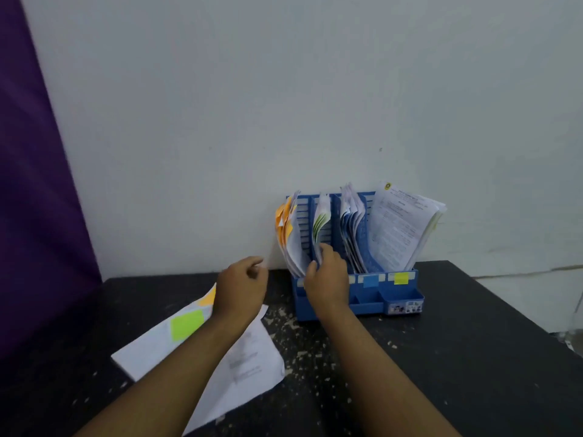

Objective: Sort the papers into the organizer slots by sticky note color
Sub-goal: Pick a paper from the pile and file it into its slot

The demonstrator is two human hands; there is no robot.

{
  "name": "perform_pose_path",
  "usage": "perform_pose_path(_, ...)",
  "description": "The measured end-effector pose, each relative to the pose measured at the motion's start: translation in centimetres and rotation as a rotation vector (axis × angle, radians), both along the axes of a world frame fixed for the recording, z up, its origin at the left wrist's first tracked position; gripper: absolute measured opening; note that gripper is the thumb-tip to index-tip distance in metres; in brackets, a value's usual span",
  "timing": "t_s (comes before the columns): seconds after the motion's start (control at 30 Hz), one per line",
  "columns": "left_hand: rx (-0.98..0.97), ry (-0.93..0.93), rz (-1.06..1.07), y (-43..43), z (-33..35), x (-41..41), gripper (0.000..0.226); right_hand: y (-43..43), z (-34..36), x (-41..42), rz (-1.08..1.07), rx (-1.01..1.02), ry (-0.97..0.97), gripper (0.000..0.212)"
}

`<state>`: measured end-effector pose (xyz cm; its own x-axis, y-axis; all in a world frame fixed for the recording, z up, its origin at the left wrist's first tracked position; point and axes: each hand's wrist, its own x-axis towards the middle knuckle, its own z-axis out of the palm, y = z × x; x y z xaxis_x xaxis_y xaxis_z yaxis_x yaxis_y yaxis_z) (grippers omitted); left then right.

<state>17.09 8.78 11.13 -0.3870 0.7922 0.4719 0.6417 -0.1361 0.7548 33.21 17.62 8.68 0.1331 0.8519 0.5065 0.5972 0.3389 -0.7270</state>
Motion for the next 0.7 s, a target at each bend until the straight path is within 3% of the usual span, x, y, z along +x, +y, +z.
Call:
perform_pose_path(0.2, -0.206, 0.017, 0.16, -6.9, -8.8, -6.1, 0.033, -6.7, -5.1, -5.1, 0.145, -0.106, -0.162, 0.035)
perform_pose_path(0.37, -0.356, 0.138, 0.242, -11.0, -12.9, -9.8, 0.06, -10.0, -9.1, -7.5, 0.125, -0.351, -0.349, 0.063)
perform_pose_path(0.5, -0.441, 0.201, 0.169, -12.5, -14.1, -10.7, 0.081, -11.2, -11.2, -7.9, 0.08, -0.363, -0.253, 0.067)
perform_pose_path(0.7, -0.467, 0.261, 0.167, -12.8, -14.5, -10.6, 0.086, -11.9, -10.8, -6.9, 0.144, -0.373, -0.056, 0.07)
